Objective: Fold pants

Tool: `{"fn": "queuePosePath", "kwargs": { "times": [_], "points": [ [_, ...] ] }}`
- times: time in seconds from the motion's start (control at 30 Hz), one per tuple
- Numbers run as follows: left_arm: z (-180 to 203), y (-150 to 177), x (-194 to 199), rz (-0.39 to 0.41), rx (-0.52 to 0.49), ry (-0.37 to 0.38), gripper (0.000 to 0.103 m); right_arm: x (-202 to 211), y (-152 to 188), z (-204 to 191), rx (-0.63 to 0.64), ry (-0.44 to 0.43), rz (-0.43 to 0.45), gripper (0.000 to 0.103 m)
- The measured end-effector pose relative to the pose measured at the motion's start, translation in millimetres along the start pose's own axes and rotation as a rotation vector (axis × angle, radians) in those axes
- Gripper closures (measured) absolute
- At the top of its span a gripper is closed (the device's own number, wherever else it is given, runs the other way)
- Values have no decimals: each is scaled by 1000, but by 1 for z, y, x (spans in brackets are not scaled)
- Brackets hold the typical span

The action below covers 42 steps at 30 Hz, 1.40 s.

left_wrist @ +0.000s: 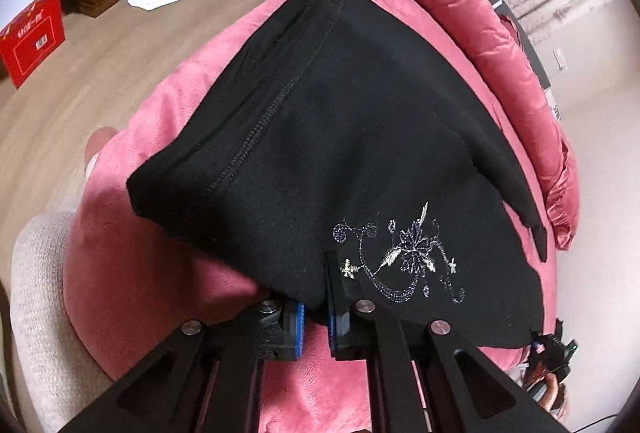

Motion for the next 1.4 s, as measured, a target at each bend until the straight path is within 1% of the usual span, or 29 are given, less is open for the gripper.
{"fn": "queuePosePath", "kwargs": {
  "times": [0.07, 0.1, 0.17, 0.2, 0.23, 0.27, 0.3, 0.33, 0.37, 0.4, 0.43, 0.47, 0.5, 0.53, 0.6, 0.7, 0.73, 0.8, 0.87, 0.93, 1.0, 1.03, 1.1, 1.2, 1.3, 1.4],
  "points": [
    [-1, -3, 5, 9, 3, -1, 85, 1, -2, 5, -32, 0, -2, 93],
    [-2, -5, 9, 21, 4, -10, 80, 3, -4, 6, -27, 15, 5, 88],
    [-8, -12, 27, 81, 22, -21, 80, 11, -10, 8, 15, 93, 50, 82],
    [-10, -18, 37, 125, 39, -11, 80, 18, -15, 10, 50, 164, 85, 75],
    [-13, -27, 52, 184, 53, -8, 78, 27, -22, 13, 84, 236, 135, 71],
    [-16, -35, 63, 234, 58, -21, 76, 34, -29, 13, 106, 277, 180, 71],
    [-21, -48, 79, 301, 58, -53, 75, 41, -35, 10, 127, 294, 217, 71],
    [-26, -58, 92, 357, 63, -79, 73, 46, -40, 3, 163, 294, 246, 71],
    [-29, -64, 100, 395, 66, -94, 71, 48, -43, -6, 204, 293, 265, 71],
    [-32, -73, 110, 441, 65, -110, 61, 50, -44, -18, 248, 288, 280, 71],
    [-33, -81, 116, 471, 55, -118, 50, 51, -43, -33, 300, 267, 293, 71],
    [-33, -89, 116, 478, 47, -122, 44, 48, -39, -52, 356, 235, 295, 70],
    [-32, -95, 113, 472, 51, -120, 37, 40, -29, -76, 428, 182, 271, 64],
    [-28, -101, 106, 454, 57, -98, 35, 32, -18, -93, 477, 142, 242, 59],
    [-22, -111, 90, 408, 52, -65, 35, 12, 11, -129, 572, 56, 164, 59],
    [2, -124, 43, 291, 12, -30, 35, -23, 73, -177, 694, -58, 17, 59],
    [10, -126, 31, 260, 5, -22, 35, -32, 91, -190, 726, -82, -6, 59],
    [29, -132, -5, 200, -18, 7, 35, -48, 119, -210, 802, -111, -22, 59],
    [39, -141, -27, 179, -37, -3, 34, -63, 144, -229, 877, -116, -6, 59],
    [50, -150, -47, 159, -95, -46, 34, -77, 157, -241, 936, -127, 19, 59],
    [58, -157, -56, 164, -132, -69, 34, -82, 170, -248, 986, -117, 47, 59],
    [62, -163, -61, 170, -157, -73, 34, -88, 173, -251, 1005, -103, 59, 57],
    [70, -173, -71, 178, -206, -90, 33, -94, 175, -249, 1014, -86, 62, 55],
    [77, -195, -88, 186, -273, -121, 32, -95, 175, -247, 995, -101, 69, 51],
    [77, -222, -109, 200, -263, -135, 32, -97, 175, -245, 967, -110, 54, 47],
    [72, -251, -132, 205, -256, -176, 30, -100, 175, -242, 951, -120, 41, 44]
  ]
}}
Point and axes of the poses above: each gripper's, at about its wrist camera, not at the fingertips, and x roughly against the way its jaws point, z to its right, y to its underside, the point moved 9 cm from there along -x, roughly the way its jaws point, and after that the axes turned 11 degrees about z, right-handed, at the moved point
